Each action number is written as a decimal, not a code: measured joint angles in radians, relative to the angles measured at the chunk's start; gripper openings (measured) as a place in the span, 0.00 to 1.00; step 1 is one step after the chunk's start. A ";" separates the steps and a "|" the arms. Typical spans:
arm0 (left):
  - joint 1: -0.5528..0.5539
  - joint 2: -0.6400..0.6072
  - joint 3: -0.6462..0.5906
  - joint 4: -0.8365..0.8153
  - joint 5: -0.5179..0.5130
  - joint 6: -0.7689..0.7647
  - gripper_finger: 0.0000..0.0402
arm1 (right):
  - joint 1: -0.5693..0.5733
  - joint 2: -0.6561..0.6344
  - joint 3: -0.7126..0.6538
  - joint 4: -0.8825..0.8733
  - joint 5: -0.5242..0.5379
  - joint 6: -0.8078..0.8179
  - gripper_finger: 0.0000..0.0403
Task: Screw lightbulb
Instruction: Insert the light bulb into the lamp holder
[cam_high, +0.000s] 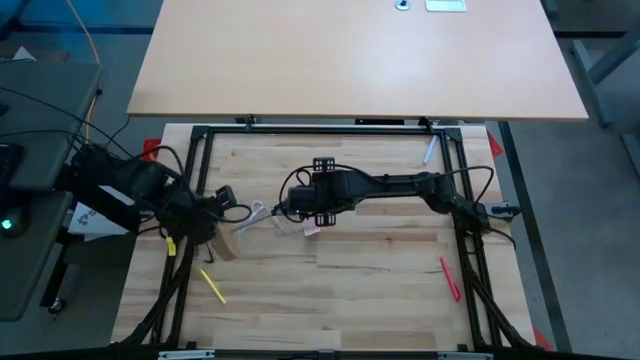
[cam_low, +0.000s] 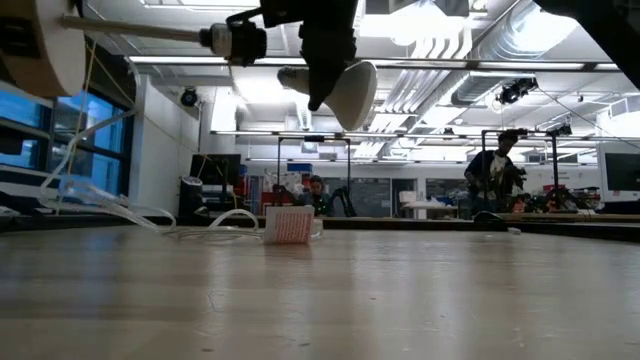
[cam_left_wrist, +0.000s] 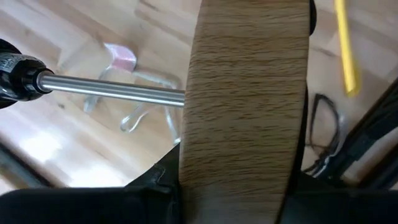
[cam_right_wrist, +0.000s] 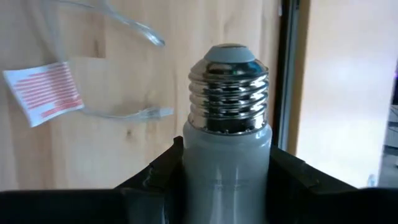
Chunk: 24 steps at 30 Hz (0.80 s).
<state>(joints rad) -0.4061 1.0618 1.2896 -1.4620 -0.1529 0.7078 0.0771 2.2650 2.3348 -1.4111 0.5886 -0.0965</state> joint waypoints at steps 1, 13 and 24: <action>0.008 0.001 0.000 -0.004 0.006 0.000 0.27 | -0.002 0.000 0.000 0.001 0.007 -0.004 0.38; 0.100 -0.009 0.000 -0.005 0.120 -0.122 0.27 | -0.009 0.000 0.000 0.199 0.040 -0.158 0.38; 0.098 -0.091 0.000 0.025 0.078 -0.167 0.27 | -0.041 0.000 0.000 0.200 0.029 -0.281 0.38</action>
<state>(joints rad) -0.3077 0.9707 1.2900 -1.4368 -0.0750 0.5408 0.0365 2.2650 2.3348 -1.2111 0.6174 -0.3776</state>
